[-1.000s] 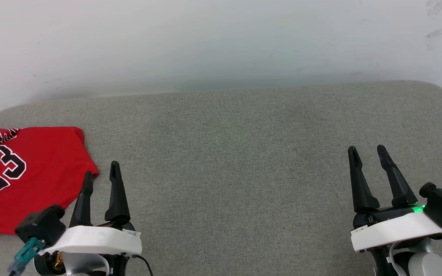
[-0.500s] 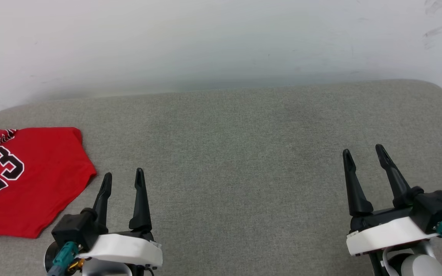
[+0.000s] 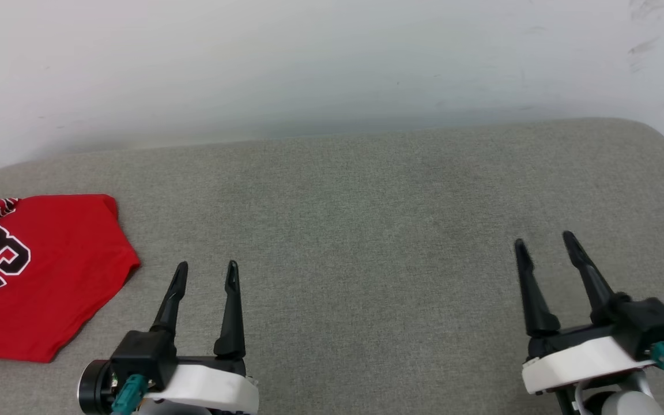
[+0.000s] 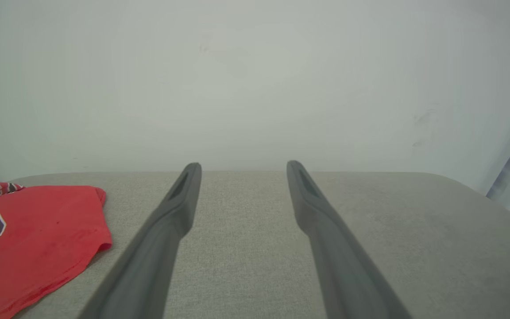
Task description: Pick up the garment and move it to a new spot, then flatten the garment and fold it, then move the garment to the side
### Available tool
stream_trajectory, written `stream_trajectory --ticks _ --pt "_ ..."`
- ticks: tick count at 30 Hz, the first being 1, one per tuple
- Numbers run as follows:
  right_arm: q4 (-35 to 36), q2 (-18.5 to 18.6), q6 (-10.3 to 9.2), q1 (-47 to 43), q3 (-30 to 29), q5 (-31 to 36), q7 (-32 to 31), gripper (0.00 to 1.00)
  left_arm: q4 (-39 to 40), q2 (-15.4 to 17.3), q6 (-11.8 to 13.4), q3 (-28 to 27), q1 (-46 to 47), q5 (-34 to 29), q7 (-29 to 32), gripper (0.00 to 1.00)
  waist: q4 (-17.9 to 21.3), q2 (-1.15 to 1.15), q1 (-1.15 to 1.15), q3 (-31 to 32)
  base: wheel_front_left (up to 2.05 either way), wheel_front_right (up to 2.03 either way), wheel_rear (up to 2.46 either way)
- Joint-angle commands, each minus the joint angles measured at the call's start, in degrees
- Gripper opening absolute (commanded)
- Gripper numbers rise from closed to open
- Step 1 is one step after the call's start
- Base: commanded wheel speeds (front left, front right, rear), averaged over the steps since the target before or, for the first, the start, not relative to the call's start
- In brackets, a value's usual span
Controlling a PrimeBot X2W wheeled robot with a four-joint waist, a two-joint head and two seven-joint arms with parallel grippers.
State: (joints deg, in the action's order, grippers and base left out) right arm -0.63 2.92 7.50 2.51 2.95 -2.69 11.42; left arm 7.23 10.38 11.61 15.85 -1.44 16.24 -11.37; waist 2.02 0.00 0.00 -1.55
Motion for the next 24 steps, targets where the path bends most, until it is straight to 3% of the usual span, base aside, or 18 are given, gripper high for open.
stream_trajectory --ticks 1,3,10,13,18,24 --pt "-0.24 -0.04 -0.02 -0.44 -0.65 -2.31 0.44 1.00 0.61 -0.25 -0.16 -0.30 -0.32 -0.50 -0.56 1.00 0.04 0.00 0.00 -0.03 0.00 0.00 0.00" --pt "-0.24 -0.05 -0.02 -0.20 -0.86 -4.67 0.74 1.00 1.04 -1.72 -1.00 -1.89 -0.76 0.79 -0.72 1.00 0.05 0.00 0.00 -0.12 0.00 0.00 0.00" --pt "-1.18 -0.05 -0.02 -0.26 -1.43 -6.99 1.49 1.00 0.31 -4.89 -10.94 -7.25 -2.41 -0.11 -1.63 1.00 0.22 0.00 0.00 -0.36 0.00 0.00 0.00" --pt "-1.60 -0.05 -0.02 -0.23 -1.48 -7.05 1.87 1.00 -0.69 -6.04 -13.86 -9.50 -3.04 -1.46 -1.92 1.00 0.33 0.00 0.00 -0.51 0.00 0.00 0.00" --pt "-1.88 -0.06 -0.02 -0.06 -1.18 -6.22 2.47 1.00 -1.59 -7.07 -16.60 -11.59 -3.47 -4.21 -2.51 1.00 0.51 0.00 0.00 -0.84 0.00 0.00 0.00" --pt "-1.81 -0.07 -0.02 -0.09 -0.77 -4.47 3.03 1.00 -2.29 -7.45 -17.69 -12.67 -3.55 -7.01 -3.09 1.00 0.60 0.00 0.00 -1.21 0.00 0.00 0.00"
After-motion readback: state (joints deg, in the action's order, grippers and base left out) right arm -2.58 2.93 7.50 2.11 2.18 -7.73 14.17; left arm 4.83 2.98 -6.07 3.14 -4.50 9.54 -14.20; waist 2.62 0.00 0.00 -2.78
